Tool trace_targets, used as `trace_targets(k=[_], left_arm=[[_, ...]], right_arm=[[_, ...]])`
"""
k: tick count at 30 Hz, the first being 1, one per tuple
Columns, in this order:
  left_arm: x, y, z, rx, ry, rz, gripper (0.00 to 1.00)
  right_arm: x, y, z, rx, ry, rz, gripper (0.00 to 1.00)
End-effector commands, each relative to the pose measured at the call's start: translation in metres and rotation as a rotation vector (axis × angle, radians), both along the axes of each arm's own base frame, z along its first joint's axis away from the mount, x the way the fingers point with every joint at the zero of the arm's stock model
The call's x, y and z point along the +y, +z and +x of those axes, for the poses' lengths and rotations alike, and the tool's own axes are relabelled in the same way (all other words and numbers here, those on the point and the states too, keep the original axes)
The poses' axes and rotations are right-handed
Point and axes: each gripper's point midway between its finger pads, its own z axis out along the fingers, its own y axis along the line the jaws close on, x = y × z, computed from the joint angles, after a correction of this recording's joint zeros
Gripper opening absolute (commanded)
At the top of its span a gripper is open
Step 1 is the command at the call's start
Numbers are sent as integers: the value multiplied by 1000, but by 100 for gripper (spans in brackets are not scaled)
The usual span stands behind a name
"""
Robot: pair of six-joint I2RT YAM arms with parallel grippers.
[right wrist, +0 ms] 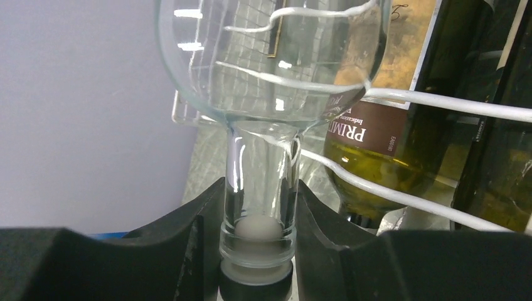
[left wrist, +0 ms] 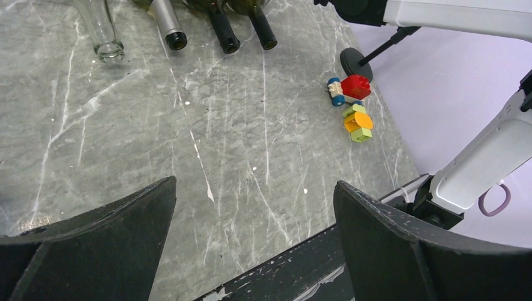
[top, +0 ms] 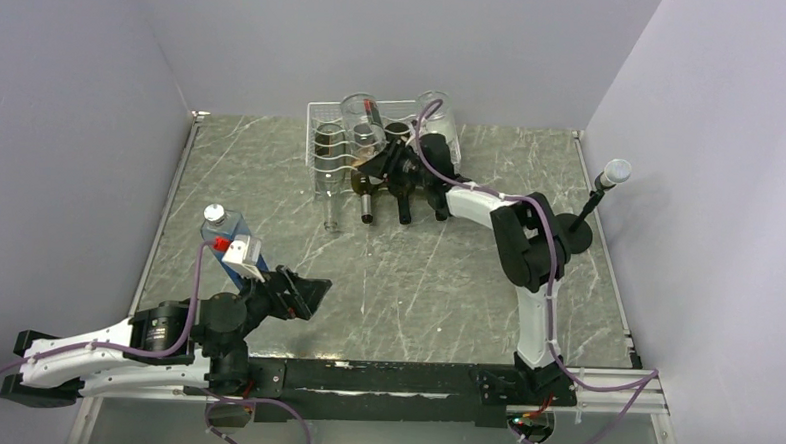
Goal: Put the wine bottle on the wine rack
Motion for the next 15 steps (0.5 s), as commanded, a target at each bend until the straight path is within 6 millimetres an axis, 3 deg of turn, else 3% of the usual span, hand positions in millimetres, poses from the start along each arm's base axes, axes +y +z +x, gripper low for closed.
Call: trace_targets(k=[1,9,15], left_arm=[[6,15,1,-2,20,-50,99],[7,16,2,-7,25,-51,99],[7,15,2,-2,26,-44,99]], right_arm=[[-3,150,-10,-375,86,316,0],[-22,195,-21,-417,132,520,0],[-26,206,-25,-446,140,541,0]])
